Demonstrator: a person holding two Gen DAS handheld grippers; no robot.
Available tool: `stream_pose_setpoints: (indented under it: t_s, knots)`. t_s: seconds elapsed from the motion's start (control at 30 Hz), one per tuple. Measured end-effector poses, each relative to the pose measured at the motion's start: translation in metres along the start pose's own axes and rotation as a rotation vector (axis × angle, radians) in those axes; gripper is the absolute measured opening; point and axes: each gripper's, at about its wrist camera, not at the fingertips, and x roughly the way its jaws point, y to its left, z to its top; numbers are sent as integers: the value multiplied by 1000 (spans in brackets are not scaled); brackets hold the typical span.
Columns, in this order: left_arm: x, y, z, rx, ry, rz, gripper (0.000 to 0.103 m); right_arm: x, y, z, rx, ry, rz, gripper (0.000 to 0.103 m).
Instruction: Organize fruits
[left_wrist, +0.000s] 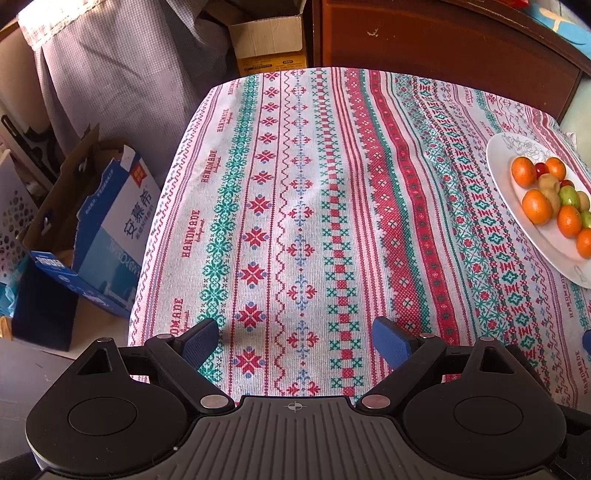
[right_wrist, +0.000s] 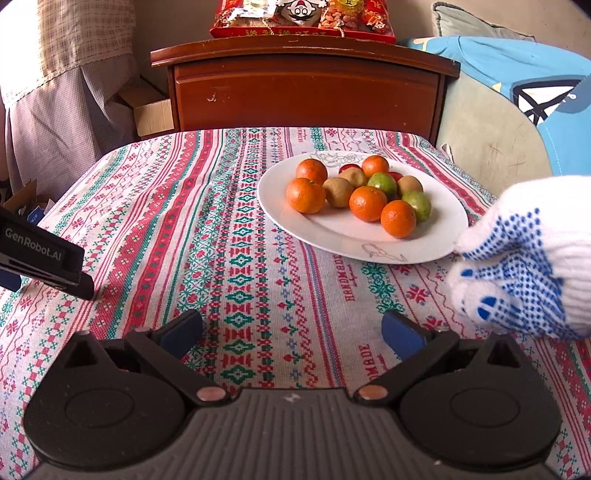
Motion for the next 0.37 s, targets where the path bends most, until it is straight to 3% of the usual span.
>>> stream_pose_setpoints:
  t_s: [0.37]
  knots:
    - [5, 0, 2, -8, -20, -19, 92, 0, 0, 0, 0, -1, 0, 102]
